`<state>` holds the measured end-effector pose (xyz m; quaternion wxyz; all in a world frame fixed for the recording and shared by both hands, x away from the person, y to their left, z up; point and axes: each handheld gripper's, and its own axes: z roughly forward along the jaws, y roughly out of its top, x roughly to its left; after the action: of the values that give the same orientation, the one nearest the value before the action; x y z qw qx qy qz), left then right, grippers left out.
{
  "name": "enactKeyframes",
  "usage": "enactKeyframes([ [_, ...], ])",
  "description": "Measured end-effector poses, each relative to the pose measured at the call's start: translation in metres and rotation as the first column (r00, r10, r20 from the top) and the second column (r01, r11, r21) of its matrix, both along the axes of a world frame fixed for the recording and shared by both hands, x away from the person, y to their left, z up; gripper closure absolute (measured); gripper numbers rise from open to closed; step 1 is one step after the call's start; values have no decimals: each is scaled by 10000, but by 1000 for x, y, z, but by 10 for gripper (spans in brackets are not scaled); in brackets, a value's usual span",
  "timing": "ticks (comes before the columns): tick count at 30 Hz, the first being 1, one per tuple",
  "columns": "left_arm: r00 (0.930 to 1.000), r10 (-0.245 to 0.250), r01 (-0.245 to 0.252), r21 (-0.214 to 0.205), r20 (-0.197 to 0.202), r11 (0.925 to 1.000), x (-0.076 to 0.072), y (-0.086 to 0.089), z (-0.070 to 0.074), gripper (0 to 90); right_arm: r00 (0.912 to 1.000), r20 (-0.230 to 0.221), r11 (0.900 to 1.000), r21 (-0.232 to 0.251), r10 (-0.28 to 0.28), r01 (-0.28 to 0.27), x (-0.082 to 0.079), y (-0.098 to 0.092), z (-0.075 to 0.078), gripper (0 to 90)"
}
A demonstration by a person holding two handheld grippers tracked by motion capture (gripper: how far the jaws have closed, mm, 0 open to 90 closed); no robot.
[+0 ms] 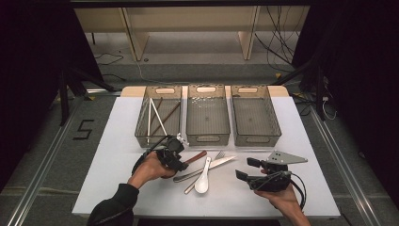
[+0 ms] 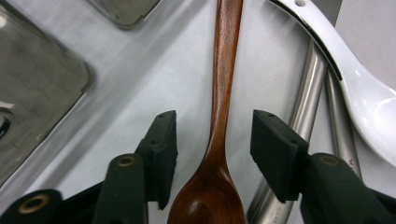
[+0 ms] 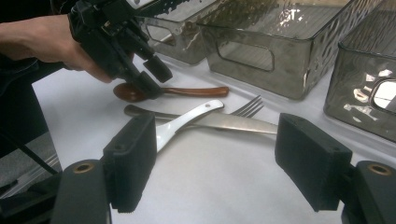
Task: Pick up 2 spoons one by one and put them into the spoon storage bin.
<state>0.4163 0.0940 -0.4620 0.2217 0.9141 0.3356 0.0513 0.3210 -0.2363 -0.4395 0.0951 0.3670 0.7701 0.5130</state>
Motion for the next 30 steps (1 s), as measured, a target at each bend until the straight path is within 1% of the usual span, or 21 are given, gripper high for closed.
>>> enactKeyframes([
  [2,9999,-125,126,182,-65,9998,1,0,-1,538,10000,-1,10000,19,16,-16,0,1,0,303],
  [6,9995,-231,237,264,-200,9994,1,-2,-4,591,10000,-62,10000,-6,42,-42,0,2,-1,303],
  [8,9995,-282,287,509,-102,9983,1,-3,-4,625,9999,-95,10000,5,43,-43,1,2,-2,304],
  [11,9995,-318,321,666,-62,9973,1,-4,-4,682,9999,-134,10000,4,52,-52,2,3,-2,304],
  [14,9992,-399,400,755,-21,9963,0,-5,-3,715,9999,-119,10000,-4,49,-49,2,3,-2,304],
  [17,9989,-474,470,740,33,9962,-1,-6,-4,753,10000,-61,10000,-4,22,-22,1,2,-2,307],
  [20,9988,-487,483,680,47,9965,-2,-5,-4,771,10000,-46,10000,1,6,-6,1,2,-1,308],
  [23,9981,-603,595,688,92,9959,-2,-5,-4,783,10000,-40,10000,-15,-2,2,1,2,-1,310],
  [26,9980,-604,592,636,177,9962,-4,-4,-4,791,10000,16,10000,-5,-13,13,1,2,0,311],
  [29,9979,-620,608,651,164,9960,-4,-3,-3,798,10000,36,10000,13,-32,32,1,1,1,312],
  [30,9983,-552,540,574,200,9969,-4,-2,-3,800,10000,57,10000,24,-46,45,1,1,1,313],
])
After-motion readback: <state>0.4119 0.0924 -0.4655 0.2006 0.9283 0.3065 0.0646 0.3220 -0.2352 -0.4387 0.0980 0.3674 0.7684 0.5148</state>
